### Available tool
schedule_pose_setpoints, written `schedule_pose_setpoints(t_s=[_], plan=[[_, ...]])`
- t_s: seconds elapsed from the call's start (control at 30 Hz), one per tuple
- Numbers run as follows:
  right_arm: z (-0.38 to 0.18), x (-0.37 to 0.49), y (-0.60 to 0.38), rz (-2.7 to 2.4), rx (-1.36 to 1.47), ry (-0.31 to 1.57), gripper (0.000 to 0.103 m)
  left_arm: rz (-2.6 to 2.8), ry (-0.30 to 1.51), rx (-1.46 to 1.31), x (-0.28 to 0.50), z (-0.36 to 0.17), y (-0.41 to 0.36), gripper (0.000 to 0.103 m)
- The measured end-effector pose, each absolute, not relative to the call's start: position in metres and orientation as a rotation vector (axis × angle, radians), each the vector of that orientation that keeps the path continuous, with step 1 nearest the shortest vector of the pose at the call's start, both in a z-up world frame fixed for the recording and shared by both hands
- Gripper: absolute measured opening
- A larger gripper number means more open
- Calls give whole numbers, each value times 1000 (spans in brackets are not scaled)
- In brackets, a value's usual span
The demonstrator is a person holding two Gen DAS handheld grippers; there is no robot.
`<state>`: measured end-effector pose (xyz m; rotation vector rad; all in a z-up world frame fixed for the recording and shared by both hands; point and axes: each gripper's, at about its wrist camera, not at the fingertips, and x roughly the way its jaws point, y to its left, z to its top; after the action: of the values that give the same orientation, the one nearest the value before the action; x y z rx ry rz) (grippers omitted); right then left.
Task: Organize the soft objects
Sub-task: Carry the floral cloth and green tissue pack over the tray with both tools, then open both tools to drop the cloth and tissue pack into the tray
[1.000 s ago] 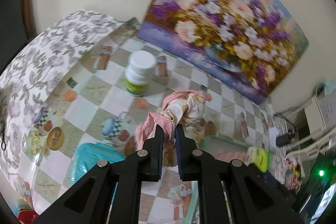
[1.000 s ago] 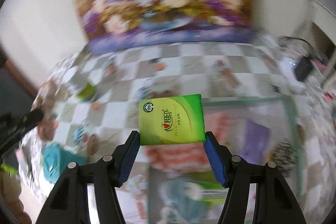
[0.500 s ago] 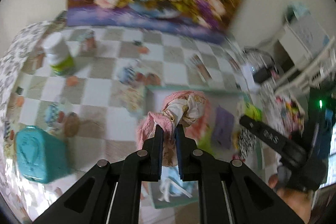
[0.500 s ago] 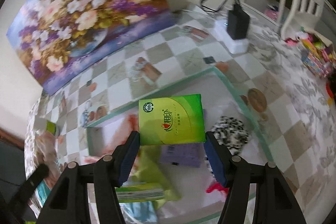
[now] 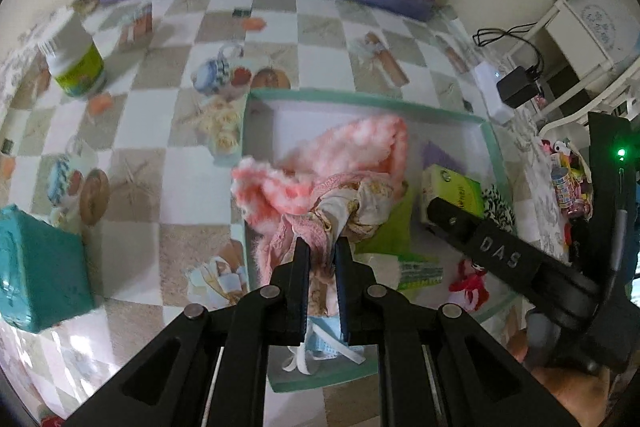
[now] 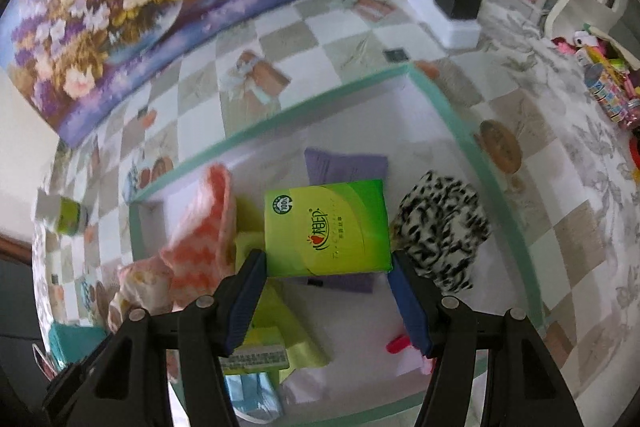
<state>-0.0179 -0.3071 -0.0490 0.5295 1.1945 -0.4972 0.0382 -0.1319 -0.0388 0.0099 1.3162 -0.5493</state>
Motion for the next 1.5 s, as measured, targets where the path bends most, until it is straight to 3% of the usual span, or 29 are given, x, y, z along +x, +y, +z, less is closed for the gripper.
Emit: schedule_pose_setpoints(t_s=[0.27, 0.73, 1.07, 1.37, 1.47, 1.5], plan=[[-68, -12, -292, -463, 471, 1289, 66, -517, 1383, 45, 38, -65, -140, 13], [-62, -9, -287, -487, 416, 1292, 69, -526, 1380, 4, 41, -51, -132, 43], [-47, -8, -288, -501, 410, 1234, 71, -516, 1309, -37, 46, -26, -119, 51], [-35, -9, -287, -502, 410, 1185, 70, -347, 1256, -42, 66, -26, -90, 68], [-37, -5, -285, -493, 407, 1188, 72, -316, 1256, -57, 69, -30, -84, 81], [-37, -5, -284, -486, 408, 1186, 78, -299, 1257, -58, 70, -32, -82, 85]])
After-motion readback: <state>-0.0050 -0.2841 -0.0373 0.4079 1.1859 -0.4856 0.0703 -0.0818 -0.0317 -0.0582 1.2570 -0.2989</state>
